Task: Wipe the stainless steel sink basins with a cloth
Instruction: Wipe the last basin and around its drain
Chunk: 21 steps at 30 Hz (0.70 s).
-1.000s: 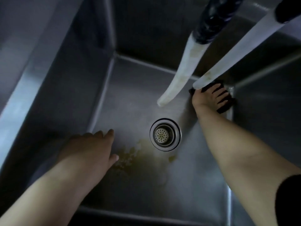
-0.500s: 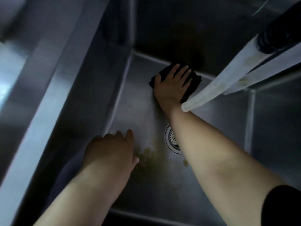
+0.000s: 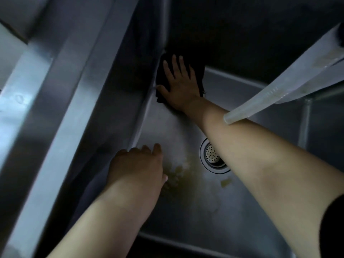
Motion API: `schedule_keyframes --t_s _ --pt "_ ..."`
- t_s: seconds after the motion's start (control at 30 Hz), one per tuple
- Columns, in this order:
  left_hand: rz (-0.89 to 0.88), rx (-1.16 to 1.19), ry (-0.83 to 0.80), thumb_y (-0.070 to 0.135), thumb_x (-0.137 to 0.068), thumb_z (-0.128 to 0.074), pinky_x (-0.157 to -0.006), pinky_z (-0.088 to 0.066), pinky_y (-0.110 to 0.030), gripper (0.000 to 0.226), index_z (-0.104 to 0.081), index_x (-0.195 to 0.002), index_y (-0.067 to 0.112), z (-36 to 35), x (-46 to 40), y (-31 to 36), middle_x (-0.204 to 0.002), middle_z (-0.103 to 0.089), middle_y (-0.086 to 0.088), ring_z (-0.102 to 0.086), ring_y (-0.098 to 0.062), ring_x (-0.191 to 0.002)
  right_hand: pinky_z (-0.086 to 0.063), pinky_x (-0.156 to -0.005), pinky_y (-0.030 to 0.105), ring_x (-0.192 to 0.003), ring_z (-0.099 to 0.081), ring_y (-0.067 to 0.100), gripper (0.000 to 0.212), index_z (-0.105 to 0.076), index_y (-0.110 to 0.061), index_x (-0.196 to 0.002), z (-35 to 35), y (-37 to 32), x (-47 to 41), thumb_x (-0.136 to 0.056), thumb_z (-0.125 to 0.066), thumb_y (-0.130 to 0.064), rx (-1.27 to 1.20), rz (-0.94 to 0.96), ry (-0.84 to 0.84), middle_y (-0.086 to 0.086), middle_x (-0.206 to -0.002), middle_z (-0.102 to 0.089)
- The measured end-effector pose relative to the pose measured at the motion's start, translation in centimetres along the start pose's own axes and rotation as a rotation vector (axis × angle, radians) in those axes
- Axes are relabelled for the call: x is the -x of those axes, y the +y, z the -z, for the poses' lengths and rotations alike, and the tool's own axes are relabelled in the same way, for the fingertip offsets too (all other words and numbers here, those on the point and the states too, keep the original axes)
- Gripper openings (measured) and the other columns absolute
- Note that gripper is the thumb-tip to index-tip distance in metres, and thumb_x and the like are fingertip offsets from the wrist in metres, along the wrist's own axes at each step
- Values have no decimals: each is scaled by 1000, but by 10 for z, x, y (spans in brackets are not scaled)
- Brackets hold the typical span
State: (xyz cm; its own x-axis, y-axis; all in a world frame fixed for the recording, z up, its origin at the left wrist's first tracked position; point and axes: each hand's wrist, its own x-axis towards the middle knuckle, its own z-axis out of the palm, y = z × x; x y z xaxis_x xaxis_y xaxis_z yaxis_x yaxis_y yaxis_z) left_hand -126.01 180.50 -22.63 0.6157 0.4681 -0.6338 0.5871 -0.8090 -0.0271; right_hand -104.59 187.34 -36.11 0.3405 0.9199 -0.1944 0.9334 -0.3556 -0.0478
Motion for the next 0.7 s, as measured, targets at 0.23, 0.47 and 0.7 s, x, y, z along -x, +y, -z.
schedule_keyframes --t_s 0.23,0.47,0.7 --pt "12 33 15 49 -93 -43 -80 -34 -35 55 -30 -140 24 0 1 -1 -134 -46 0 -47 -23 -118 -1 -116 49 -147 -2 31 73 -12 -19 -152 -14 -13 95 -93 -35 -55 34 296 -8 11 -159 -8" --pt "27 75 4 49 -92 -45 -75 -28 -32 35 -42 -118 25 5 4 -2 -126 -52 2 -49 -23 -117 0 -116 52 -146 -4 33 75 -22 -20 -150 -44 -20 251 -87 -42 -57 46 638 -163 10 -158 -15" --pt "1 37 57 51 -91 -44 -74 -27 -33 41 -42 -123 25 5 6 -2 -125 -54 2 -51 -23 -115 -12 -115 49 -147 -6 27 71 -21 -28 -150 -50 12 306 -90 -42 -60 57 885 -246 -1 -158 -16"
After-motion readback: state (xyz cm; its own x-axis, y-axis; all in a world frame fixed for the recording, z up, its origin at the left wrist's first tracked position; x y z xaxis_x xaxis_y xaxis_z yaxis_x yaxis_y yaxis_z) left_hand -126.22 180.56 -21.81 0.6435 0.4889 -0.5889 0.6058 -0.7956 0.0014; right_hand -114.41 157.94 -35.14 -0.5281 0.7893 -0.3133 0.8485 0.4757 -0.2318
